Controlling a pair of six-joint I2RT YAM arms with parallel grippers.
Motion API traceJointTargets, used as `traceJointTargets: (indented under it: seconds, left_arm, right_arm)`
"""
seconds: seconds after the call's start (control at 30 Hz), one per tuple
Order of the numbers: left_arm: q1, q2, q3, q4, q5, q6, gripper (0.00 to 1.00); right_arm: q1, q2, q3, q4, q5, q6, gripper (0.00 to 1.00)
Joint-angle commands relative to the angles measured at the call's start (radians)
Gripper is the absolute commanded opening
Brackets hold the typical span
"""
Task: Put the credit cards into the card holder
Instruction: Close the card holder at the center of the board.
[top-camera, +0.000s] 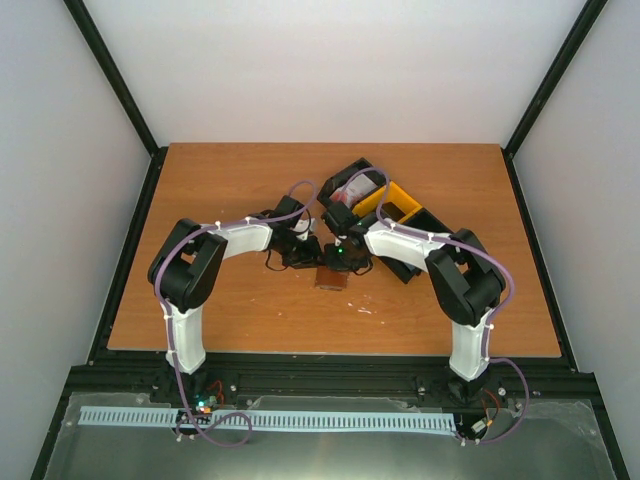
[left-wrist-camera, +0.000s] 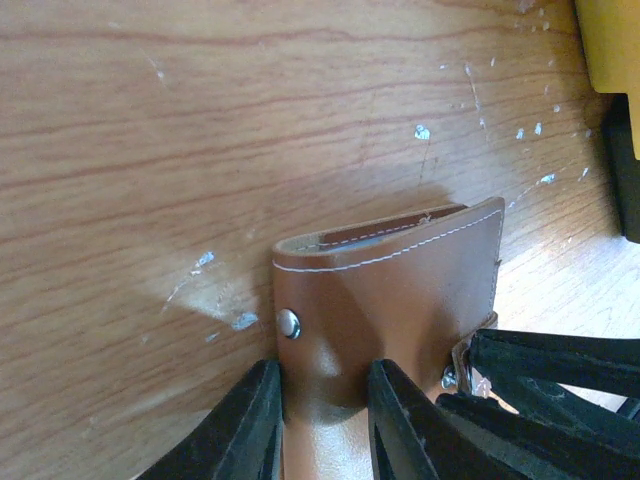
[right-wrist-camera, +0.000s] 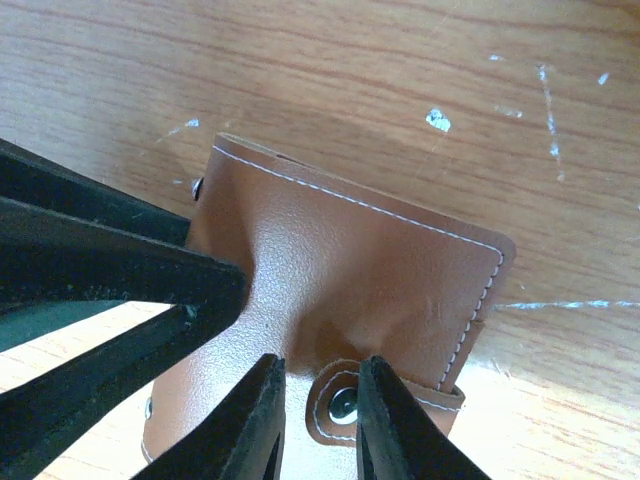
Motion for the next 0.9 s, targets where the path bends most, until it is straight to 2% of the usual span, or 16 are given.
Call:
traceJointTargets:
  seconds: [0.0,0.13,0.23,0.6,0.87]
  left_arm:
    - [-0.014,0.087,-0.040,-0.084,-0.077,0.022,0.26]
    - [-0.014,0.086,-0.042,-0.084,-0.078,0.021,0.26]
    - [-0.014,0.087,-0.042,-0.083,-0.078,0.021,0.26]
    - [-0.014,0.089,-0.044,-0.082,-0.081,0.016,0.26]
    - [-0.014,0.090,-0.043,-0.083,-0.082,0.014,0.26]
  right_arm:
    - [0.007,-0.029,-0.012,0.021,-0.010,0.018,0.21]
    - [0.007,-0.028,-0.011,0.014,-0.005,0.019,0.19]
    - [0.007,-0.029,-0.007,0.004,-0.001,0.014,0.13]
    - [0.007,-0.014,0.001,-0.018,-0.006,0.007,0.09]
    - [0.007,-0.040,-0.005,0.005,-0.022,0.002,0.21]
